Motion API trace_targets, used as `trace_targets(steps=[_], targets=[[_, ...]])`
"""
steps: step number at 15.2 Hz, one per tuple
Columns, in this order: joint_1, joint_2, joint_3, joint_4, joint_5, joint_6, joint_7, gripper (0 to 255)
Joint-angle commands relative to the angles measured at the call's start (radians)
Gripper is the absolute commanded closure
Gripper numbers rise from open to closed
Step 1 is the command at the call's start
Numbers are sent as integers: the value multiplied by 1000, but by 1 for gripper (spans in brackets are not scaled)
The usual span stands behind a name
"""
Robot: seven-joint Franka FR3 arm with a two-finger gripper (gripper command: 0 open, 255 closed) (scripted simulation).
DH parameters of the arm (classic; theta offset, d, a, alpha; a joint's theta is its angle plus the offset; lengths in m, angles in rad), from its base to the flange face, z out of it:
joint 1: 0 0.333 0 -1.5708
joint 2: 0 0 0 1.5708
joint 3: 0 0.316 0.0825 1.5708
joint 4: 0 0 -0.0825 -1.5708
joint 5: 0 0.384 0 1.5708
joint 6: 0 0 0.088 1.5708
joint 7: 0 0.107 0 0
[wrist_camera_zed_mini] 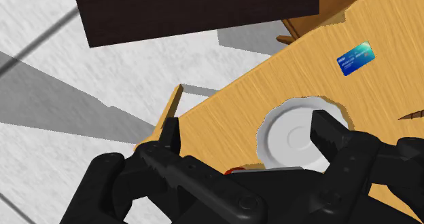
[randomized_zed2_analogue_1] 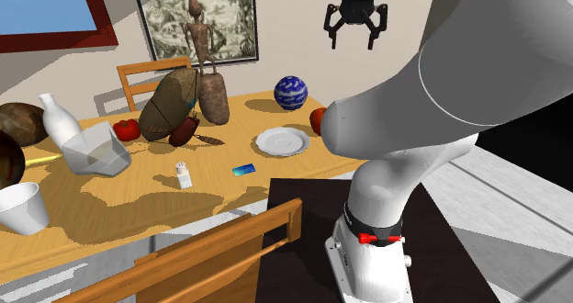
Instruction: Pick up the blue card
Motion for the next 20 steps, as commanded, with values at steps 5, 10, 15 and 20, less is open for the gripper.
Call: trace_targets(steps=[5,10,15,20], targets=[[5,-38,72,-119,69,78,134,0],[23,-48,175,-238,170,192,302,0],[49,0,294,-319,282,332,469,0],[66,114,427,-356,388,502,634,0]])
